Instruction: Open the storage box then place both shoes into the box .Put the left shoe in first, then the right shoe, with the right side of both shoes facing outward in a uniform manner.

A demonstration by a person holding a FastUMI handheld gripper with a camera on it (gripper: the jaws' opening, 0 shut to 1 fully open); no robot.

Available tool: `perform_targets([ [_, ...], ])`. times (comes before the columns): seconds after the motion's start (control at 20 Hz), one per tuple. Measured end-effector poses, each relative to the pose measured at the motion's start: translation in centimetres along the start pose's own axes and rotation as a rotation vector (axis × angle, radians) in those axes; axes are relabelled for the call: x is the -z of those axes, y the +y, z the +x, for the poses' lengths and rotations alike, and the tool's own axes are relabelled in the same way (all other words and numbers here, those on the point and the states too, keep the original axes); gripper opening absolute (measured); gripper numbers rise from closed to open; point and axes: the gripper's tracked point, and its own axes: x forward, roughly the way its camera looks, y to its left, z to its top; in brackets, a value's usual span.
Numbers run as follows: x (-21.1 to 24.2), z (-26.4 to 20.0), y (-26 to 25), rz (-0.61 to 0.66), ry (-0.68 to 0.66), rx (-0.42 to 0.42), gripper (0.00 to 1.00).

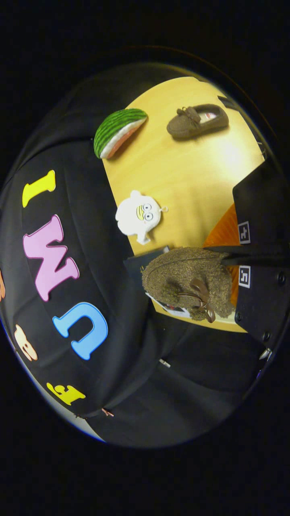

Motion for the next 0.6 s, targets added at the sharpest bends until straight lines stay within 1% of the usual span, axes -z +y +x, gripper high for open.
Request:
perform_targets([
  [0.15,2.1,3.0,5.4,-0.001,-0.005,-0.027,0.05],
  [0.3,5.5,5.9,8.9,-0.042,0.011,-0.032,0.05],
  [0.4,7.5,7.6,10.3,-0.085,0.007,-0.028,0.05],
  [0.5,9.2,8.6,10.7,-0.138,-0.003,-0.005,0.05],
  [0.6,10.8,9.2,11.0,-0.181,-0.010,0.000,0.05],
])
